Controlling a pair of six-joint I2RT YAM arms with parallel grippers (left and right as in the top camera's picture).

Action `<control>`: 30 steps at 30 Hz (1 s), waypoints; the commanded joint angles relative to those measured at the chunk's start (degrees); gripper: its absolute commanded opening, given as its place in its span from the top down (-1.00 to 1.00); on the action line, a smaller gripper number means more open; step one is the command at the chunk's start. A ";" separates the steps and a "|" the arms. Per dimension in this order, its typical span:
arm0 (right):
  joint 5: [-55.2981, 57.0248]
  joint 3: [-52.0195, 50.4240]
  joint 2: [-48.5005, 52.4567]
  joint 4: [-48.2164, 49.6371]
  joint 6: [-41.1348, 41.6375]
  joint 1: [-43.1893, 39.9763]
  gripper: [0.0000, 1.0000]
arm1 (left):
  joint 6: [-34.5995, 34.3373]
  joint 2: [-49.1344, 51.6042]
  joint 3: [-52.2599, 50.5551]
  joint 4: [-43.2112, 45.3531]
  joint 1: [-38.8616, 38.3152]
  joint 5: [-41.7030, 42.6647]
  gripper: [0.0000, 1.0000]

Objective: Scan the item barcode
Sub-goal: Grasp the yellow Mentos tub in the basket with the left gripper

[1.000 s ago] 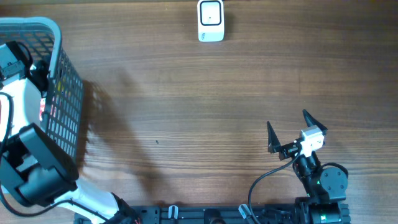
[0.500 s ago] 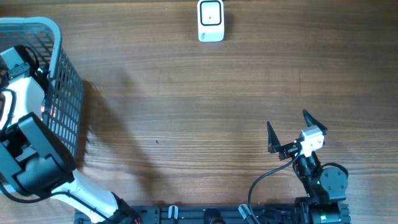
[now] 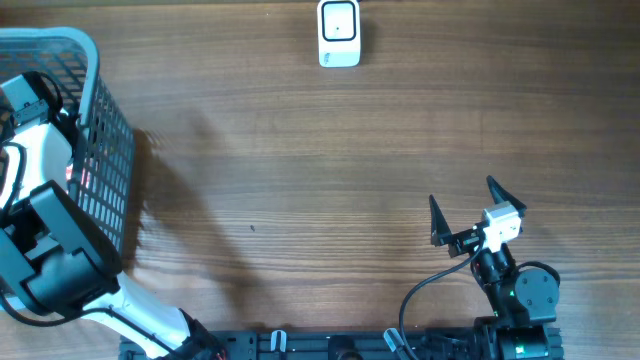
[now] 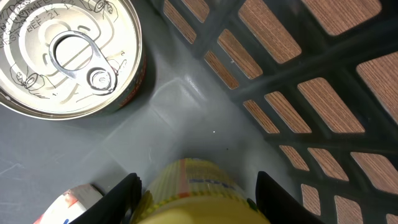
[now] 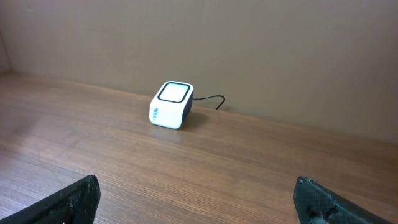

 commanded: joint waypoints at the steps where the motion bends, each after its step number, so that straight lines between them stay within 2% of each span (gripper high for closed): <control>1: 0.76 -0.07 -0.09 0.13 0.59 0.13 -1.00 | -0.31 -0.50 0.79 -0.66 -0.17 0.50 0.03; 8: 0.76 -0.07 -0.09 0.13 0.59 0.13 -1.00 | -0.31 -8.35 0.79 -0.66 -0.17 0.50 0.03; 15: 0.76 -0.07 -0.09 0.13 0.61 0.13 -1.00 | -0.37 -24.26 0.79 -0.61 -0.17 0.50 -0.04; 22: 0.76 -0.07 -0.09 0.13 0.59 0.13 -1.00 | -5.70 -41.53 0.76 0.33 -0.17 0.96 -0.03; 26: 0.76 -0.07 -0.09 0.13 0.61 0.13 -1.00 | -10.49 -48.81 0.76 0.44 -0.17 4.74 -0.03; 30: 0.76 -0.07 -0.09 0.13 0.61 0.13 -1.00 | -16.63 -52.48 0.76 1.90 -2.08 14.47 -0.04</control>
